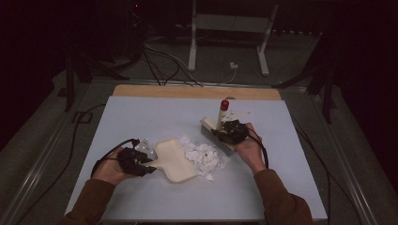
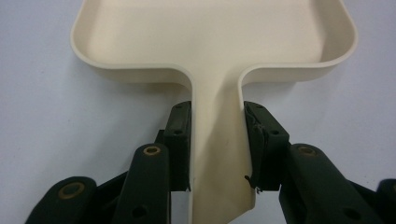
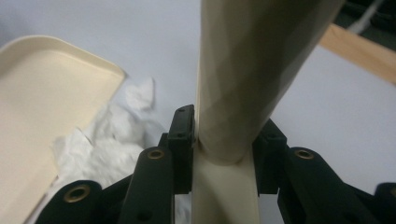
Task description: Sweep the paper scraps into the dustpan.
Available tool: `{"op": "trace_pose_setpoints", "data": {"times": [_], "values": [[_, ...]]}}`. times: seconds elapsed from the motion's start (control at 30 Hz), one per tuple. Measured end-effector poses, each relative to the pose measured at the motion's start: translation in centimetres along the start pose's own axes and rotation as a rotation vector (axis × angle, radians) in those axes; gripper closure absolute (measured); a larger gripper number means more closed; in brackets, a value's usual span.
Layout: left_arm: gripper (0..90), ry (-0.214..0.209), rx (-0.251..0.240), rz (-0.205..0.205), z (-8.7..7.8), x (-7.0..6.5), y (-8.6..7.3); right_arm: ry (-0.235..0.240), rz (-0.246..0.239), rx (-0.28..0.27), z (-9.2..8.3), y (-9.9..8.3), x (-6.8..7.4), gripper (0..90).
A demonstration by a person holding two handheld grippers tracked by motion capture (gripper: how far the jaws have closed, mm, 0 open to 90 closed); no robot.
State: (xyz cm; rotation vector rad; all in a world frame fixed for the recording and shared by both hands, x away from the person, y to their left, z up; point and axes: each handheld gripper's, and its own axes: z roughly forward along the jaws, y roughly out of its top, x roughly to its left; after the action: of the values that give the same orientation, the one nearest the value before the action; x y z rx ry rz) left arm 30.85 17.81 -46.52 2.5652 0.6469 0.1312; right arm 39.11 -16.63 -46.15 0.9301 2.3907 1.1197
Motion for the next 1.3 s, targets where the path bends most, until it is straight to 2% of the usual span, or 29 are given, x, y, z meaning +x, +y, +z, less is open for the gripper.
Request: {"op": "trace_pose_setpoints", "data": {"times": [0.17, 0.33, 0.5, 0.53, 0.57, 0.67, 0.73, 0.83, 1.03, 1.3], "values": [[66.2, -0.004, -0.002, -0.005, 0.1, 0.2, 0.0, 0.021, -0.093, -0.011, 1.1, 1.2, 0.9, 66.7], [66.2, -0.009, -0.004, -0.008, 0.2, 0.2, 0.0, 0.054, -0.238, 0.023, 2.5, 1.8, 2.1, 66.7], [66.2, -0.012, -0.004, -0.01, 0.2, 0.3, 0.0, 0.146, -0.332, 0.022, 2.6, 1.9, 3.1, 66.7], [66.2, -0.012, -0.004, -0.009, 0.2, 0.3, 0.0, 0.162, -0.336, 0.019, 2.5, 1.9, 3.1, 66.8], [66.2, -0.012, -0.004, -0.01, 0.2, 0.3, 0.0, 0.199, -0.341, 0.011, 2.4, 1.8, 3.1, 66.8], [66.2, -0.014, -0.004, -0.008, 0.2, 0.4, 0.1, 0.285, -0.34, -0.016, 2.0, 1.4, 2.9, 66.7], [66.2, -0.019, -0.006, -0.006, 0.3, 0.3, 0.1, 0.31, -0.343, -0.029, 1.8, 1.3, 2.7, 66.7], [66.2, -0.03, -0.005, 0.007, 0.5, 0.1, 0.2, 0.339, -0.32, -0.051, 1.5, 1.2, 2.4, 66.7], [66.2, -0.05, 0.01, 0.042, 0.5, -0.4, 0.4, 0.237, -0.26, -0.027, 0.8, 1.2, 1.7, 66.6], [66.2, -0.067, 0.025, 0.075, 0.2, -1.0, 0.2, 0.11, -0.099, -0.024, -0.9, 0.9, 0.4, 66.6]]}}
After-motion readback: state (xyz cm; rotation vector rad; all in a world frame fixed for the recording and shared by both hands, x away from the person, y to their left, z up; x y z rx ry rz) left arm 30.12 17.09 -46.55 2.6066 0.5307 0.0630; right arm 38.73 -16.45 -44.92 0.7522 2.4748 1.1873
